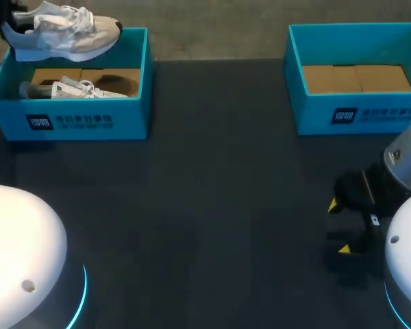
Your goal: Take the shoe out of the shoebox, open the shoe tongue, remove and reinsert the insole, then place the shoe into the shoebox
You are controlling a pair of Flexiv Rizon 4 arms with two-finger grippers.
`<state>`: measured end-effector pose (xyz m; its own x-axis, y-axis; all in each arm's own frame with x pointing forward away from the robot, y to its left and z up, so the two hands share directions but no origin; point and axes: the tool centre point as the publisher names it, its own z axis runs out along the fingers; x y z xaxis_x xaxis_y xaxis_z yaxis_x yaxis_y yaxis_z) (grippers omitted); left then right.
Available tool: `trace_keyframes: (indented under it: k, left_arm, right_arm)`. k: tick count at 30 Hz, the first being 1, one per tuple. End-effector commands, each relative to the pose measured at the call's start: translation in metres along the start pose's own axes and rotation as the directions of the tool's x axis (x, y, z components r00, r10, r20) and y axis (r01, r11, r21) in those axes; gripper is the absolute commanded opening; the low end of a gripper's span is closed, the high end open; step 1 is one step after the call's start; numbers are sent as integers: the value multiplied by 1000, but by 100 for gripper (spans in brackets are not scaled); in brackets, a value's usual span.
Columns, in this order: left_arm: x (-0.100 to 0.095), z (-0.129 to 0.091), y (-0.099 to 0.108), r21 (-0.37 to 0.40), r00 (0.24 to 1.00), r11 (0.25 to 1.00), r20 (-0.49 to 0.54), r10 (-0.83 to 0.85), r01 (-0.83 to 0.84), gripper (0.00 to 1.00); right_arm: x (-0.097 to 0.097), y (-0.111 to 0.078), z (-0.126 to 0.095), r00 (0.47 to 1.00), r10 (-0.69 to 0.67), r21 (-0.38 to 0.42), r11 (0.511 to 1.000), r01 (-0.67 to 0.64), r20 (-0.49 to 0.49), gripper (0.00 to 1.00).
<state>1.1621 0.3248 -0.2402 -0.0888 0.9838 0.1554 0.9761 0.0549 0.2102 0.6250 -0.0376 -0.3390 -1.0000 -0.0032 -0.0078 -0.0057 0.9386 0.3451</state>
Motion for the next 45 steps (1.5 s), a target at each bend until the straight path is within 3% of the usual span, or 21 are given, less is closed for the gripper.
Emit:
trace_keyframes:
  k: [1, 45]
  left_arm:
    - [-4, 12, 5, 14, 1000, 1000, -14, -5, 5, 0]
    - [-35, 95, 1, 76, 997, 997, -74, 28, -22, 0]
  right_arm:
    - [2, 1, 0, 1000, 1, 5, 1000, -1, 4, 100]
    - [2, 1, 0, 1000, 1, 5, 1000, -1, 4, 100]
